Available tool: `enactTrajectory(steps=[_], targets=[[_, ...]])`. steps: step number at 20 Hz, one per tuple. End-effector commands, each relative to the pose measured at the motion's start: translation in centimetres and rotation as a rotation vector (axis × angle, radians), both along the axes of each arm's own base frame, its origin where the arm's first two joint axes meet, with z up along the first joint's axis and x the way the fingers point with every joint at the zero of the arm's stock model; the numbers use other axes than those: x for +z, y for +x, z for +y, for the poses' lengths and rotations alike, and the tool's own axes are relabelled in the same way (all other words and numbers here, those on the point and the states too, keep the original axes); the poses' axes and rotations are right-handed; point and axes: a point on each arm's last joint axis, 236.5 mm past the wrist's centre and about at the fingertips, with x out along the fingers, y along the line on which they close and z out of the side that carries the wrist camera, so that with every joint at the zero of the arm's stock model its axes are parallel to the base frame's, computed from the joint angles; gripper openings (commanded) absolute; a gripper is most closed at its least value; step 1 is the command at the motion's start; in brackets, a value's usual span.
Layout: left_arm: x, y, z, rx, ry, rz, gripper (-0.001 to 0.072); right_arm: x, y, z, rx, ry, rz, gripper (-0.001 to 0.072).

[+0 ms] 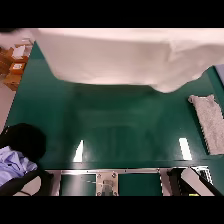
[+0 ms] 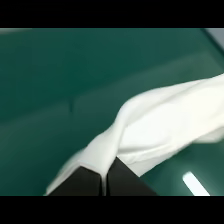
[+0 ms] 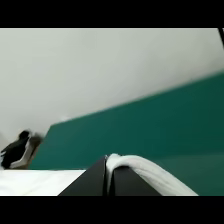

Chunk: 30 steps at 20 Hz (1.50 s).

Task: Fold the shirts.

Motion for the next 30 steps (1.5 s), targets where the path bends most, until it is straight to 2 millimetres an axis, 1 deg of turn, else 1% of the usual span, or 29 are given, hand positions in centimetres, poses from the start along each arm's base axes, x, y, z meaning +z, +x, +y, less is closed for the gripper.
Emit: enactTrajectory(steps=[1, 2, 3, 4, 5, 6, 7, 8, 9, 10, 11, 12, 13, 14, 15, 16, 17, 18, 19, 21, 22, 23, 24, 25, 26, 27, 28, 29, 30], targets=[[15.5, -12.8, -0.9, 0.043, 0.01, -0.495, 0.0024, 14.7, -10.3, 7.6, -0.111, -0.217, -0.435, 0.0021], [17.2, -15.2, -0.8, 0.062, 0.004, -0.567, 0.0024, 16.7, -12.7, 8.9, -0.165, -0.275, -0.516, 0.0021], [18.3, -17.4, -0.6, 0.085, 0.01, -0.624, 0.0024, 18.4, -15.2, 10.3, -0.227, -0.33, -0.593, 0.0021], [18.9, -19.0, -0.1, 0.119, 0.033, -0.66, 0.0024, 19.5, -17.2, 11.2, -0.282, -0.369, -0.65, 0.0021], [18.9, -19.8, 0.7, 0.161, 0.056, -0.671, 0.0024, 20.2, -19.0, 11.8, -0.336, -0.407, -0.693, 0.0021], [18.6, -19.8, 1.7, 0.21, 0.069, -0.655, 0.0024, 20.5, -20.0, 12.2, -0.372, -0.439, -0.712, 0.0021], [17.7, -19.2, 3.0, 0.267, 0.083, -0.612, 0.0024, 20.3, -20.3, 12.3, -0.39, -0.461, -0.711, 0.0021], [16.4, -18.2, 4.2, 0.315, 0.091, -0.547, 0.0024, 20.0, -20.1, 12.4, -0.384, -0.467, -0.696, 0.0021], [14.7, -16.9, 5.1, 0.342, 0.106, -0.483, 0.0024, 19.3, -19.5, 12.0, -0.376, -0.458, -0.67, 0.0021], [12.7, -15.2, 5.5, 0.346, 0.119, -0.413, 0.0024, 18.3, -18.5, 11.2, -0.368, -0.439, -0.635, 0.0021], [10.6, -13.5, 5.6, 0.341, 0.122, -0.346, 0.0025, 16.8, -17.1, 10.0, -0.358, -0.407, -0.586, 0.0021], [8.1, -11.4, 5.7, 0.331, 0.122, -0.271, 0.0024, 14.9, -15.5, 8.9, -0.335, -0.359, -0.531, 0.0021], [5.0, -9.1, 5.6, 0.311, 0.116, -0.18, 0.0025, 12.6, -13.7, 7.5, -0.305, -0.285, -0.472, 0.0021], [1.6, -6.8, 5.3, 0.285, 0.103, -0.084, 0.0024, 10.0, -11.9, 6.2, -0.281, -0.222, -0.409, 0.0021], [-1.8, -4.6, 4.9, 0.255, 0.089, 0.004, 0.0025, 6.7, -9.9, 4.5, -0.266, -0.158, -0.336, 0.0021], [-5.5, -2.5, 4.2, 0.207, 0.075, 0.085, 0.0025, 3.2, -7.9, 2.7, -0.259, -0.1, -0.261, 0.0021], [-8.9, -0.6, 3.3, 0.155, 0.051, 0.153, 0.0024, -1.1, -5.7, 1.3, -0.243, -0.052, -0.174, 0.0021], [-12.7, 1.5, 2.4, 0.109, 0.014, 0.228, 0.0024, -5.3, -3.6, 0.4, -0.218, -0.003, -0.088, 0.0021], [-16.3, 3.2, 1.9, 0.081, -0.017, 0.299, 0.0024, -9.9, -1.5, -0.1, -0.187, 0.049, 0.007, 0.0021], [-24.1, 6.4, 2.1, 0.084, -0.053, 0.456, 0.0024, -18.3, 2.6, -0.6, -0.164, 0.14, 0.178, 0.0021], [-27.9, 8.0, 2.4, 0.091, -0.057, 0.525, 0.0024, -21.9, 4.5, -0.8, -0.165, 0.165, 0.252, 0.0021], [-31.3, 9.2, 2.7, 0.099, -0.064, 0.588, 0.0024, -25.5, 6.6, -1.1, -0.165, 0.189, 0.33, 0.0021], [-34.7, 10.6, 3.1, 0.123, -0.077, 0.64, 0.0024, -28.7, 8.4, -1.1, -0.162, 0.213, 0.401, 0.0021], [-37.3, 11.7, 3.4, 0.142, -0.087, 0.674, 0.0024, -31.8, 10.2, -1.1, -0.147, 0.237, 0.472, 0.0021], [-39.6, 12.8, 3.6, 0.152, -0.096, 0.698, 0.0024, -34.4, 12.2, -1.1, -0.128, 0.255, 0.528, 0.0021], [-40.8, 13.7, 3.8, 0.159, -0.099, 0.712, 0.0025, -36.3, 14.1, -1.3, -0.113, 0.283, 0.569, 0.0021], [-41.6, 15.0, 4.0, 0.161, -0.1, 0.713, 0.0024, -37.6, 16.0, -1.5, -0.099, 0.325, 0.6, 0.0021], [-41.6, 16.1, 4.1, 0.161, -0.099, 0.701, 0.0024, -38.2, 17.7, -1.6, -0.074, 0.355, 0.616, 0.0021], [-41.1, 17.4, 4.4, 0.171, -0.104, 0.677, 0.0025, -38.4, 19.2, -1.6, -0.042, 0.383, 0.624, 0.0021]])
